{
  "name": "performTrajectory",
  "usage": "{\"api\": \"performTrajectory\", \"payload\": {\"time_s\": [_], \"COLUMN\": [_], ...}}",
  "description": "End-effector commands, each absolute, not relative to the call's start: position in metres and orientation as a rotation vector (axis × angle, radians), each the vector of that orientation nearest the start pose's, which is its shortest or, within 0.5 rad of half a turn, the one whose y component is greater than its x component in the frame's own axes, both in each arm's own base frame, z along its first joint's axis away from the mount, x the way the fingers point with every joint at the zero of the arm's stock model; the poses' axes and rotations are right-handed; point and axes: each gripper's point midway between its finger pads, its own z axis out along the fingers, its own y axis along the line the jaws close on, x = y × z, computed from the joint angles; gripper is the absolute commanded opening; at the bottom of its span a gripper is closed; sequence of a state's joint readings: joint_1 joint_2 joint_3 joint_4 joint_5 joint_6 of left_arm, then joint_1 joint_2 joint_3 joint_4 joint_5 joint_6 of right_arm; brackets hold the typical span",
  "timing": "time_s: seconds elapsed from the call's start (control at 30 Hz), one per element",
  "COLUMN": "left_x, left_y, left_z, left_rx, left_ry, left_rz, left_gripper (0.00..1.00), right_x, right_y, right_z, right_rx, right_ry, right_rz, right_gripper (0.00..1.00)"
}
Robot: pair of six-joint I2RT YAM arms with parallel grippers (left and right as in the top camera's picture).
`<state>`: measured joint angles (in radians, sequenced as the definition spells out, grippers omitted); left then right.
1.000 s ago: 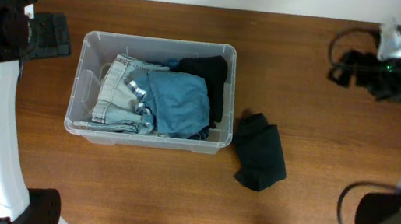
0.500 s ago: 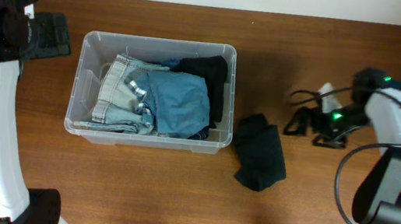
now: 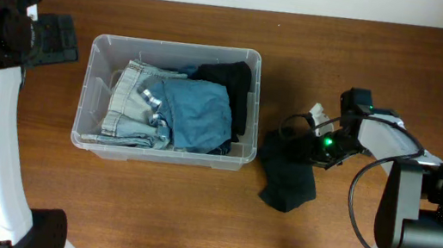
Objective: Pack container
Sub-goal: 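Grasp the black socks with the right gripper and lift, then carry the black socks into the bin's left side and lower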
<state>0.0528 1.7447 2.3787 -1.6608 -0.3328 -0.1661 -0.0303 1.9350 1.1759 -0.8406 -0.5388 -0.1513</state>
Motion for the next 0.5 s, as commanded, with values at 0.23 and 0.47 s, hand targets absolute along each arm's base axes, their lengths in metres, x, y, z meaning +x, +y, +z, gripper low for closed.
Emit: {"api": "performTrajectory", "payload": {"time_s": [0.23, 0.47], "left_x": [0.346, 0.346], "left_y": [0.077, 0.077], "left_z": [0.365, 0.365], "left_rx": [-0.416, -0.416], "left_ry": [2.522, 2.522], "left_rz": [0.391, 0.391], "left_gripper": [1.00, 0.99], "right_x": [0.350, 0.387], "right_y": [0.077, 0.109], "right_z": [0.101, 0.266], "right_rx": [-0.114, -0.351], "right_ry": [2.936, 2.517], "right_rz": [0.819, 0.789], "right_gripper": [0.07, 0.04]}}
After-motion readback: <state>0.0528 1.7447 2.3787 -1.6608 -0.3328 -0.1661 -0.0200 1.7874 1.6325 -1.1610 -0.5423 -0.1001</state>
